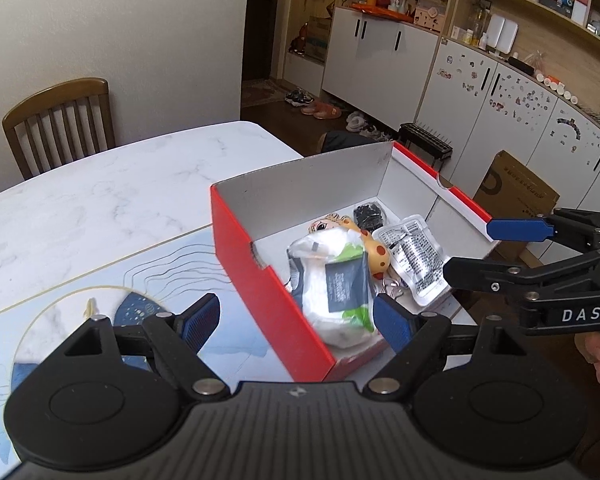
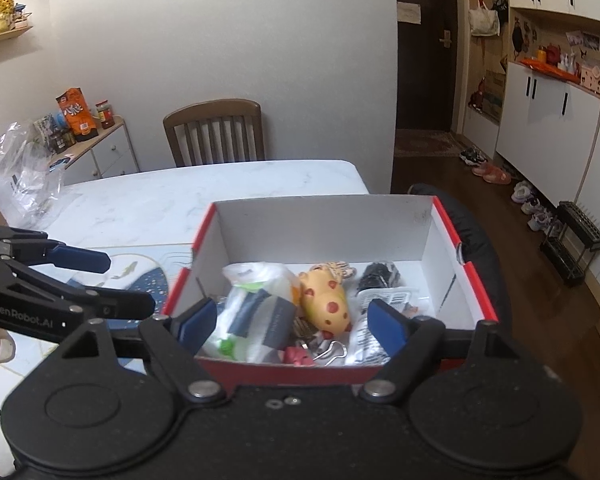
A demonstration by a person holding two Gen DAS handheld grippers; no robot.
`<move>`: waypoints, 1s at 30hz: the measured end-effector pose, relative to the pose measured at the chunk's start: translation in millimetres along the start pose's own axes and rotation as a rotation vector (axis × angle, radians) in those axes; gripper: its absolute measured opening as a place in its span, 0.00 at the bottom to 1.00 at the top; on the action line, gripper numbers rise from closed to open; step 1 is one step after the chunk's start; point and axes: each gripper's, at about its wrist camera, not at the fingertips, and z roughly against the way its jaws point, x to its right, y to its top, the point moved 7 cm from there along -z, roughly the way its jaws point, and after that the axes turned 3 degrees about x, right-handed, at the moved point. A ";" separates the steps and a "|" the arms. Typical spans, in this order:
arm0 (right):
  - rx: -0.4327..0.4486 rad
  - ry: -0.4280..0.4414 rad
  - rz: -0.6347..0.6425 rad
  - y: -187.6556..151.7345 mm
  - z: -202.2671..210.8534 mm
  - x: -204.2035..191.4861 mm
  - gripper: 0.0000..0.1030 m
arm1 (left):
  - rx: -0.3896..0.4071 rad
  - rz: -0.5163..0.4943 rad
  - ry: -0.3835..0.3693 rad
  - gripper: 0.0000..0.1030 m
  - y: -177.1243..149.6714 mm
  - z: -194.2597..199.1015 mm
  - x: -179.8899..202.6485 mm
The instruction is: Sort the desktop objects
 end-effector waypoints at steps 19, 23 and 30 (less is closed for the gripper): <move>0.107 -0.065 -0.018 -10.9 40.2 -41.3 0.95 | 0.026 -0.030 -0.046 1.00 -24.2 40.3 -15.9; 0.130 -0.097 -0.047 -14.4 48.2 -40.9 1.00 | 0.029 -0.049 -0.058 1.00 -27.2 45.0 -16.5; 0.129 -0.111 -0.057 -24.7 55.1 -45.5 1.00 | 0.045 -0.074 -0.056 1.00 -30.4 53.2 -17.0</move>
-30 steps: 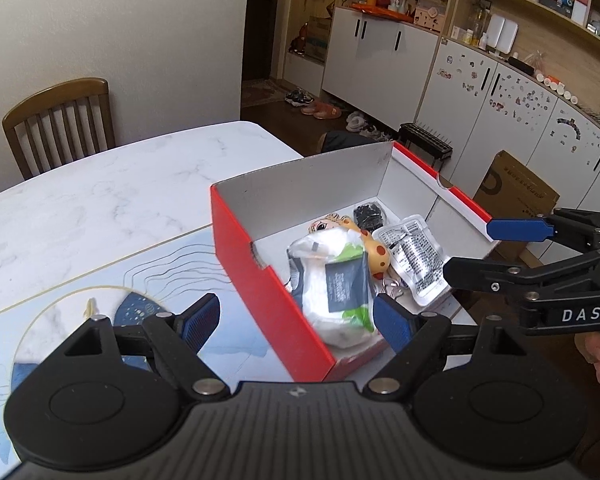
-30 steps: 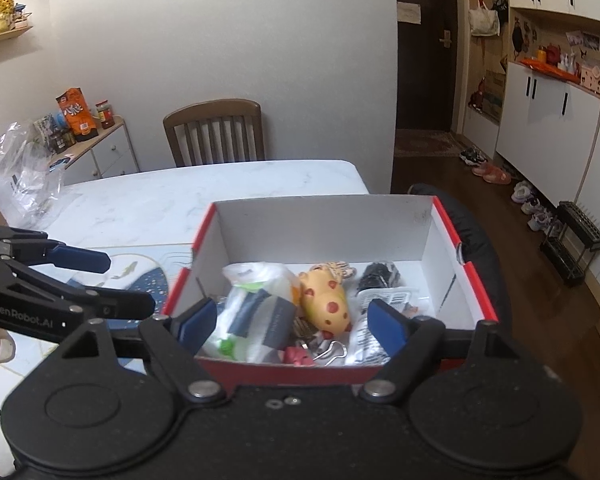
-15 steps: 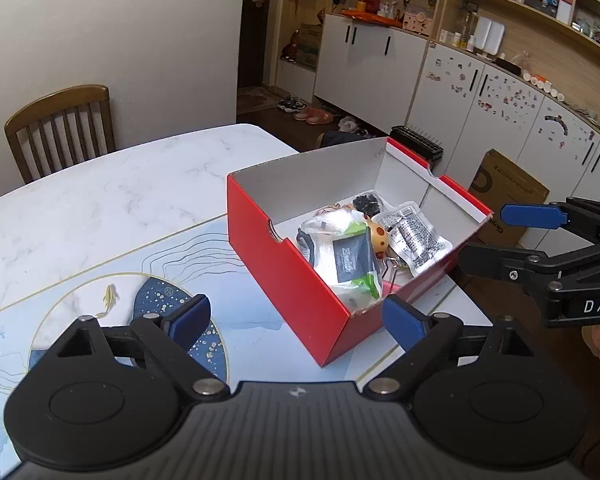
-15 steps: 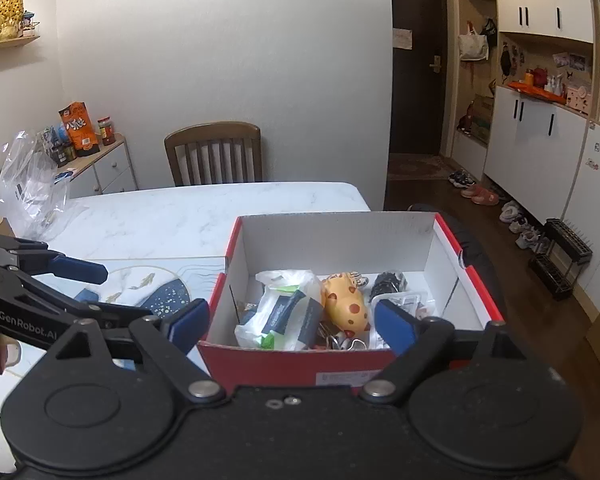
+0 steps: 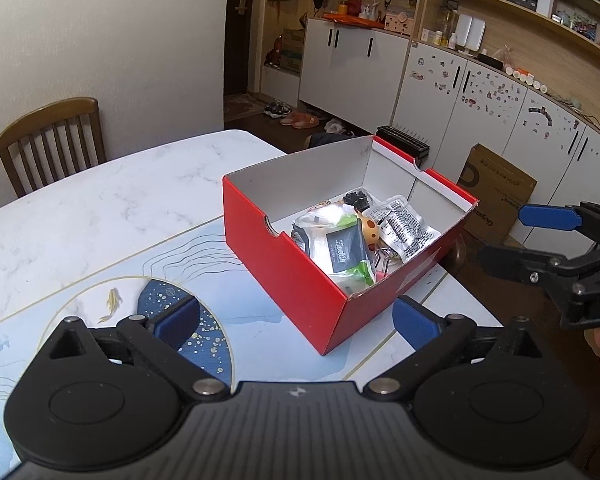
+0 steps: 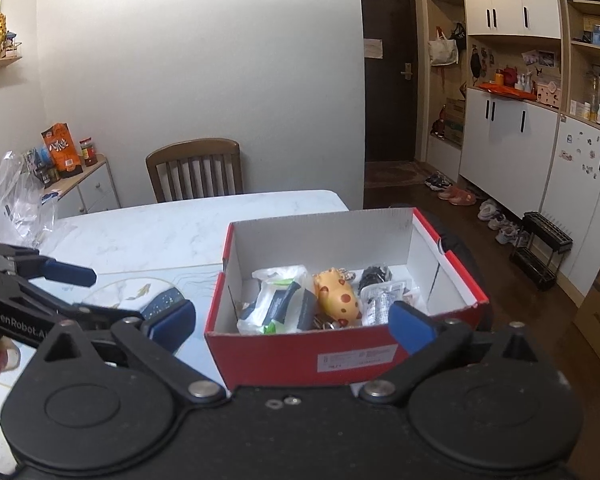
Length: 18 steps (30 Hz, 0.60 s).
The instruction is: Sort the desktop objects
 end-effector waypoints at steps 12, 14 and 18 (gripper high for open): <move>-0.007 -0.001 -0.014 -10.8 4.7 -6.6 1.00 | -0.005 -0.040 0.000 1.00 -4.5 3.8 5.1; -0.010 0.000 -0.016 -11.7 4.2 -6.2 1.00 | -0.009 -0.045 -0.006 1.00 -6.1 3.0 6.7; -0.014 0.003 -0.019 -11.8 4.3 -6.3 1.00 | -0.024 -0.034 -0.025 1.00 -9.3 1.2 8.9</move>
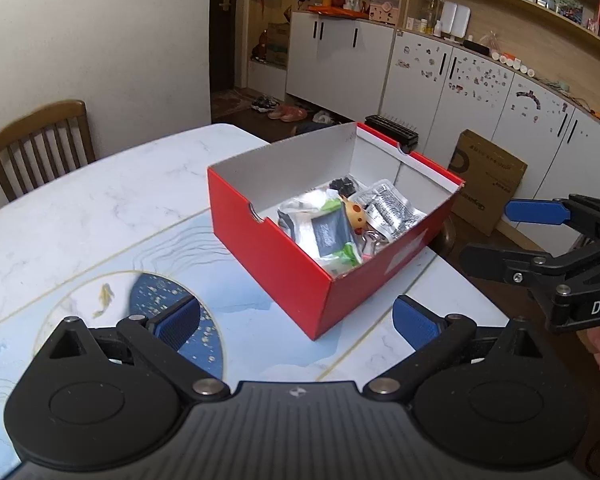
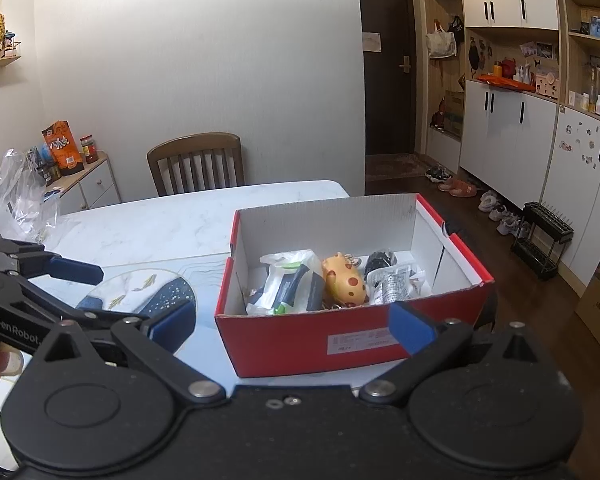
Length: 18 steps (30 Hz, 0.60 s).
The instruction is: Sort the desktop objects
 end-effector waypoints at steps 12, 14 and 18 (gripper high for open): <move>-0.011 -0.003 -0.015 -1.6 -3.1 3.7 1.00 | -0.007 0.009 0.006 1.00 -1.7 -3.2 0.1; -0.012 -0.002 -0.015 -1.8 -3.7 4.0 1.00 | -0.010 0.009 0.012 1.00 -2.0 -4.1 -0.7; -0.014 0.002 -0.014 -1.0 -6.1 4.1 1.00 | -0.009 0.005 0.029 1.00 -1.1 -4.2 -2.8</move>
